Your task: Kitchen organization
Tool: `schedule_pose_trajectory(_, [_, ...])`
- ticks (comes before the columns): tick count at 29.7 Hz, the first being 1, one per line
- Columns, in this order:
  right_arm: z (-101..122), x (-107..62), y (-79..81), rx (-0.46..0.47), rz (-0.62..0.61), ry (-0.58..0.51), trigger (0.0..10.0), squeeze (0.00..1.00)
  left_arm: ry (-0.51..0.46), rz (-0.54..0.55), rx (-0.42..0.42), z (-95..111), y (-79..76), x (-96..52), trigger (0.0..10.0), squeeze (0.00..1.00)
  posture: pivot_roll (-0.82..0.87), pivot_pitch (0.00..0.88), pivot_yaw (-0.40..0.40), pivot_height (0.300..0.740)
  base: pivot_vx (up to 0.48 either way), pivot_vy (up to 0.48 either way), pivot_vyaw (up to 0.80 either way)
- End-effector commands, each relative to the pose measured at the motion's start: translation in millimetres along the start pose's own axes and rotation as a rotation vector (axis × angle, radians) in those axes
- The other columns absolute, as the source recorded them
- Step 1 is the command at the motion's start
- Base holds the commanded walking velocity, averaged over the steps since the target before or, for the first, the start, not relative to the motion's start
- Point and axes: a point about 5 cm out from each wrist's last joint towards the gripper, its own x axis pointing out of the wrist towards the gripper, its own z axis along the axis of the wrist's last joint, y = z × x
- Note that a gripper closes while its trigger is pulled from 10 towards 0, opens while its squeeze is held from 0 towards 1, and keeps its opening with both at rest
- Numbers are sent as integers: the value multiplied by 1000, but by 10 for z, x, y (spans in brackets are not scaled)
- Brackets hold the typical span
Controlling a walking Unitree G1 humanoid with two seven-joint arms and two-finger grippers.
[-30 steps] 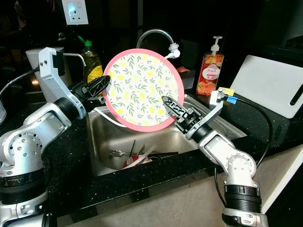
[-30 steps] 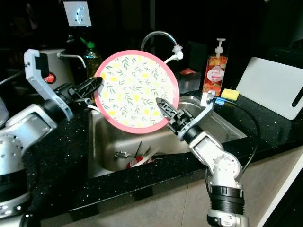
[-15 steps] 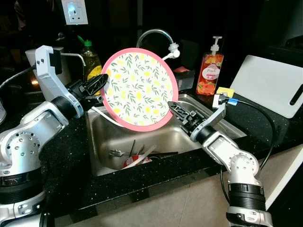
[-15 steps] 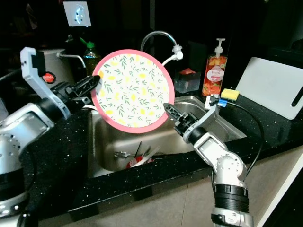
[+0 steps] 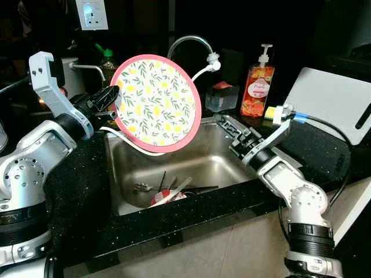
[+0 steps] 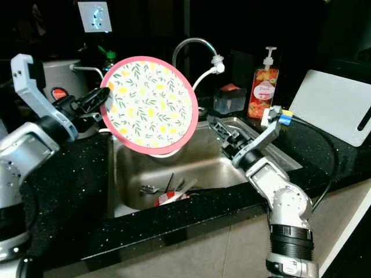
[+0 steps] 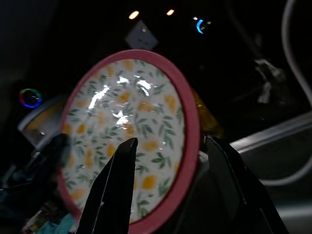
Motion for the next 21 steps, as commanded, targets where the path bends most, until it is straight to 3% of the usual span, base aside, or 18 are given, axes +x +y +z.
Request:
schedule_pose_trajectory(1, [-22,13,50,2,27,14,10000,0,-21,-28,2,37,-50,10,10000,0,-53,16,-15,740,0,0,0])
schedule_pose_trajectory(10, [-219,57,132,26,74,78,10000,0,2,-55,-17,-69,-119,53,10000,0,-52,17,-14,740,0,0,0])
schedule_pose_trajectory(21, [-328,54,48,40,19,120,10000,0,0,-91,-21,-62,-180,62,10000,0,-50,20,-17,740,0,0,0])
